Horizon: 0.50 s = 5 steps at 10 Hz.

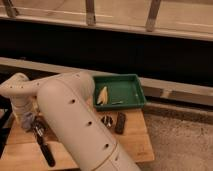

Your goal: Place towel in metal cup

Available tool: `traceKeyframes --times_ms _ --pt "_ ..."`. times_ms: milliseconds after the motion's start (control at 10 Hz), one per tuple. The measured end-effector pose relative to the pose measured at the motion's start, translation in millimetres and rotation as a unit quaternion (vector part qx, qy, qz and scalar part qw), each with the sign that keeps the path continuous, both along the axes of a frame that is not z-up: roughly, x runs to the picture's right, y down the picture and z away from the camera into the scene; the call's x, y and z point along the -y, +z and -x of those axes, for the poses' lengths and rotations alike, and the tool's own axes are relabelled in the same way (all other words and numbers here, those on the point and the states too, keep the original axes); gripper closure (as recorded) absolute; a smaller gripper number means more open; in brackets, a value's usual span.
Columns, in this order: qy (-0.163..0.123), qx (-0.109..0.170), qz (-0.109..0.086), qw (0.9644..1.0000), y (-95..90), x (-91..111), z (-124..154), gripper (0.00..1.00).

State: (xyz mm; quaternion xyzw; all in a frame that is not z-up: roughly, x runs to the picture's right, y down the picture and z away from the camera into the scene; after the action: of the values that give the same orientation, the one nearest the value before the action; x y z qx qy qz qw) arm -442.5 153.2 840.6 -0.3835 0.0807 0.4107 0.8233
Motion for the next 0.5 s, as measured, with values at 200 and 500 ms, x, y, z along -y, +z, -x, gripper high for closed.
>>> traceKeyframes --times_ms 200,500 --pt "-0.014 0.002 0.003 0.9999 1.0 -6.0 5.5 0.42" --pt "-0.027 0.001 0.0 0.9996 0.9 -7.6 6.7 0.71"
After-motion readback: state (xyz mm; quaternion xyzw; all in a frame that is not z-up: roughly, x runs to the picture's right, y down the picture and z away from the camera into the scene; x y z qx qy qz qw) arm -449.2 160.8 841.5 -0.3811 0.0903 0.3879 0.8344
